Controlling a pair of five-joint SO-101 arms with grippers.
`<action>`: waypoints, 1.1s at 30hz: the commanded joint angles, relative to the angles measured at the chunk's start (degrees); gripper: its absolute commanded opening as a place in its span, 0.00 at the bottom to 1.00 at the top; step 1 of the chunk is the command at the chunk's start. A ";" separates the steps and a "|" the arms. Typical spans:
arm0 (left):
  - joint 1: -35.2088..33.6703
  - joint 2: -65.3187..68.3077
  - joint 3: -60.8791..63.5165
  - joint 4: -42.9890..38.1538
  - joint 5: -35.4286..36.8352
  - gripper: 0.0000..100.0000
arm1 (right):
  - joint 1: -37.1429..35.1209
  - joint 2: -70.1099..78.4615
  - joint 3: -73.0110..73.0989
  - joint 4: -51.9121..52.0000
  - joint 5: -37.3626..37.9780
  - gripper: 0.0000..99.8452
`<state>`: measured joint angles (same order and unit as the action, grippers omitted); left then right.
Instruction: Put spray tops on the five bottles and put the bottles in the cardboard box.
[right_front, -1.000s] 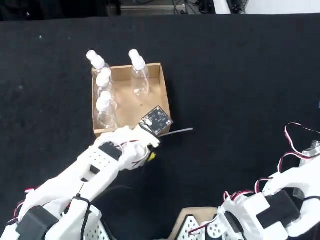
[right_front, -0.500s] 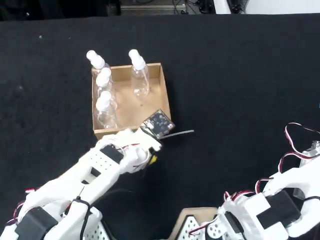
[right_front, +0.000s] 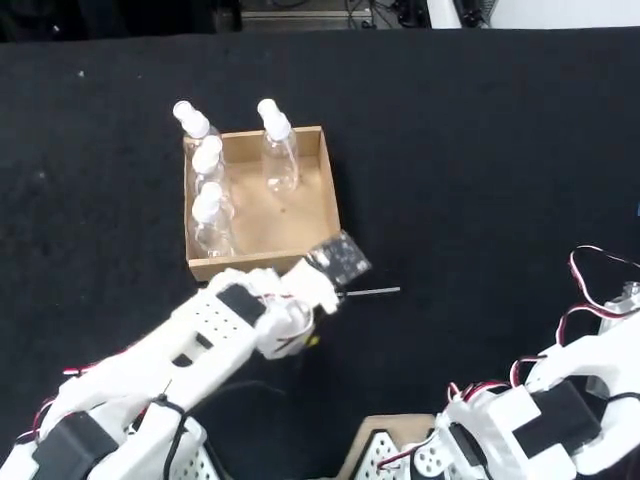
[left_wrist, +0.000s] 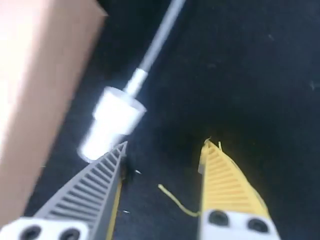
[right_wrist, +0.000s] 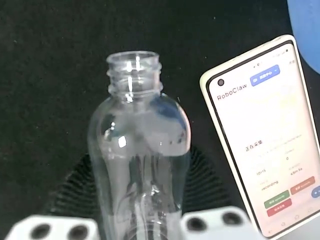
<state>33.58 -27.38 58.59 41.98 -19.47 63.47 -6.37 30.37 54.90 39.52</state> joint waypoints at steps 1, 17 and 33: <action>-2.51 -0.70 -6.02 0.53 0.00 0.21 | 0.97 -0.04 -3.74 -1.32 0.44 0.01; -2.95 -0.09 0.04 -11.34 -5.10 0.21 | 0.88 -0.04 -3.74 -1.32 0.44 0.01; -2.33 11.43 -1.01 -15.74 -4.84 0.21 | 0.88 -0.04 -3.74 -1.32 0.44 0.01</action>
<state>30.86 -16.84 59.12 27.12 -23.87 63.47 -6.37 30.37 54.90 39.52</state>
